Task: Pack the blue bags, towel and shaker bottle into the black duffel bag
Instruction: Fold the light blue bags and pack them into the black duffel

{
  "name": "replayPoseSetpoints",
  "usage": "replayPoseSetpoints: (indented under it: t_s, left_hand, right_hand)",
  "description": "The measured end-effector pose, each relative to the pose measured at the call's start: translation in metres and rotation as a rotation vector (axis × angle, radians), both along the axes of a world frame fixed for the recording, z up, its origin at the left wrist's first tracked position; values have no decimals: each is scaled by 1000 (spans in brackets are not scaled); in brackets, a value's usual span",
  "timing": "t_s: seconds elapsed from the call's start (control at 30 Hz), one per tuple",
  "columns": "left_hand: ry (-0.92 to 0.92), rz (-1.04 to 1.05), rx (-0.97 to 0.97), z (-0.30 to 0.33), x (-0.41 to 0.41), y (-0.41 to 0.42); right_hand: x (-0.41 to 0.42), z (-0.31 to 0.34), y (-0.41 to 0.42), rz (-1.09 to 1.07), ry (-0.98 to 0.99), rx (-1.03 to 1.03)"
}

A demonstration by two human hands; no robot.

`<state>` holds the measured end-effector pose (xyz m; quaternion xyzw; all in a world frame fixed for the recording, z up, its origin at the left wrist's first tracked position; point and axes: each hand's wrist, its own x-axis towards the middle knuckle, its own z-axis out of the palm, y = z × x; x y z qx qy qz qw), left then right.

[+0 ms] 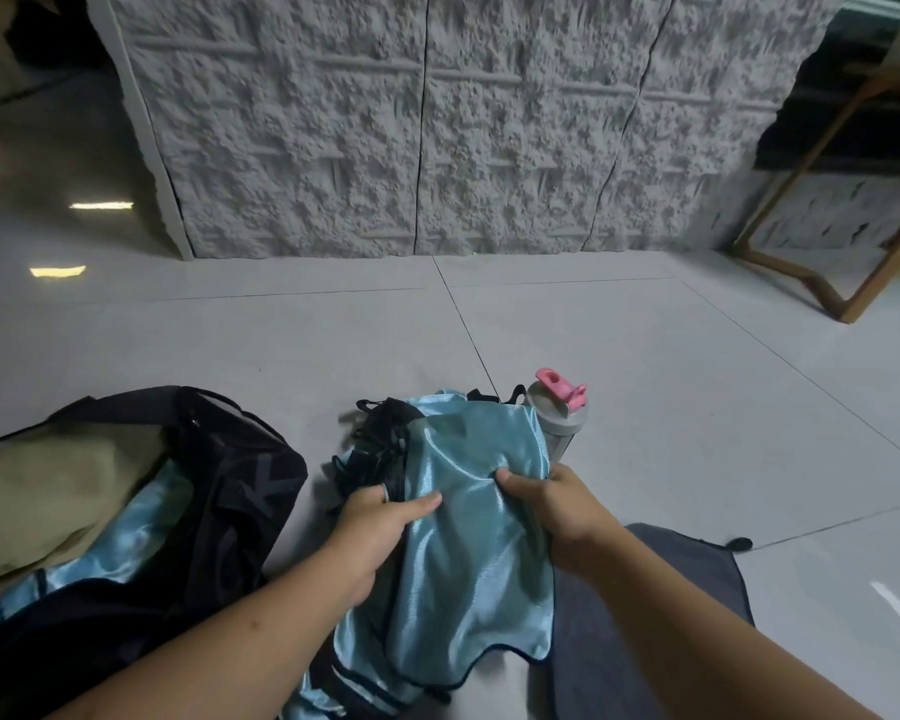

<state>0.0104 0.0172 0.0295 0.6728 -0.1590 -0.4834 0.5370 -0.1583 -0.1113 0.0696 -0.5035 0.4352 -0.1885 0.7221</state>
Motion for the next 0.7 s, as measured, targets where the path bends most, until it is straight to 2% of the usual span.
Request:
replayPoseSetpoints:
  t_s: [0.17, 0.2, 0.3, 0.4, 0.6, 0.7]
  left_hand:
    - [-3, 127, -22, 17, 10, 6]
    - [35, 145, -45, 19, 11, 7]
    - [295, 51, -126, 33, 15, 12]
    - [407, -5, -204, 36, 23, 17]
    - [507, -68, -232, 43, 33, 27]
    - [422, -133, -215, 52, 34, 29]
  right_hand:
    - [3, 22, 6, 118, -122, 74]
    - [4, 26, 7, 143, -140, 91]
    - [6, 38, 11, 217, -198, 166]
    - [9, 47, 13, 223, -250, 226]
    - [18, 52, 19, 137, -110, 5]
    - [24, 49, 24, 82, -38, -82]
